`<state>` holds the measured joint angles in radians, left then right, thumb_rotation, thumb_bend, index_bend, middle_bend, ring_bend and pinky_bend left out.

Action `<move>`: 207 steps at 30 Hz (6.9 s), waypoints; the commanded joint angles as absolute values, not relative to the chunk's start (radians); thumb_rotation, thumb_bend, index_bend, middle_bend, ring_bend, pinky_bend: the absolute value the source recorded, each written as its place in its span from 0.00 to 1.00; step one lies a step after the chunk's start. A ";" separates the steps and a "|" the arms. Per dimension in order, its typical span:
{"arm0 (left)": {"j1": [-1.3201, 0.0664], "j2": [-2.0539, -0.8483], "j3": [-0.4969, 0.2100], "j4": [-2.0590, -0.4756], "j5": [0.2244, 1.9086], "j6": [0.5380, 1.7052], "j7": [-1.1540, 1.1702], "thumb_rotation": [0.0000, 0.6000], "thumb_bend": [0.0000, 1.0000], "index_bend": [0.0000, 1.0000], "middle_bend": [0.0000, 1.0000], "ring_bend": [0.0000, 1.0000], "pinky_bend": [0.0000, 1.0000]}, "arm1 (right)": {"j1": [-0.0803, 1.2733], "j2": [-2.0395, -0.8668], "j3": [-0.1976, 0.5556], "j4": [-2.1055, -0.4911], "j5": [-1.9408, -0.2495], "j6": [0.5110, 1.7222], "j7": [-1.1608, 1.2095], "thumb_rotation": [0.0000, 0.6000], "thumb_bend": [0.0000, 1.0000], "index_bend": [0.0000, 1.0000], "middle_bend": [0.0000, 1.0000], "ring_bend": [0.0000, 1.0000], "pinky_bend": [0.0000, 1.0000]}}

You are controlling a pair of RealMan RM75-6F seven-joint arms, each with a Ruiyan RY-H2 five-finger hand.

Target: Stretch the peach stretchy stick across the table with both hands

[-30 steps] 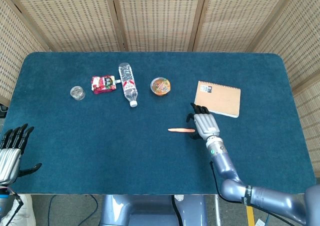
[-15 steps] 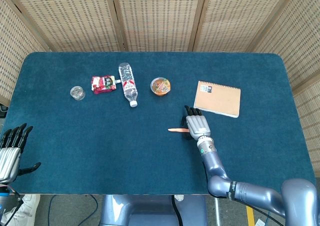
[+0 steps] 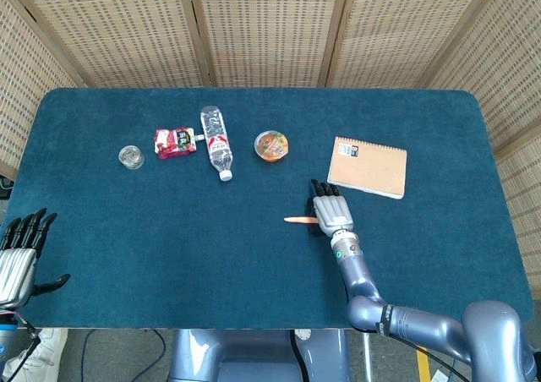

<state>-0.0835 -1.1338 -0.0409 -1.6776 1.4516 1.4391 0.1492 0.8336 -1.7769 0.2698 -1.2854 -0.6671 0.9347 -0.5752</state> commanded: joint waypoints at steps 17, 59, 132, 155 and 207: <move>-0.085 -1.132 -0.039 -1.674 1.447 1.439 0.141 1.00 0.00 0.00 0.00 0.00 0.00 | 0.836 -1.794 0.259 -1.234 -0.659 0.928 -0.566 1.00 0.53 0.58 0.00 0.00 0.00; -0.410 -1.017 -0.206 -1.661 1.654 1.304 0.209 1.00 0.01 0.24 0.00 0.00 0.00 | 1.030 -1.633 0.526 -1.711 -0.303 0.944 -0.485 1.00 0.58 0.65 0.06 0.00 0.00; -0.816 -1.704 -0.136 -1.112 1.744 1.266 0.183 1.00 0.25 0.53 0.00 0.00 0.00 | 1.107 -1.562 0.434 -1.706 -0.259 0.924 -0.308 1.00 0.62 0.67 0.07 0.00 0.00; -0.840 -1.764 -0.133 -1.059 1.715 1.293 0.176 1.00 0.29 0.55 0.00 0.00 0.00 | 1.106 -1.540 0.406 -1.714 -0.276 0.915 -0.277 1.00 0.62 0.67 0.07 0.00 0.00; -0.842 -1.736 -0.135 -1.093 1.681 1.333 0.157 1.00 0.61 0.80 0.00 0.00 0.00 | 1.075 -1.501 0.367 -1.705 -0.301 0.911 -0.226 1.00 0.63 0.67 0.08 0.00 0.00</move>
<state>-0.8434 -1.7379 -0.1339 -1.0913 1.6821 1.3305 0.1568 1.0756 -1.5017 0.3673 -1.7058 -0.3001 0.9110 -0.2264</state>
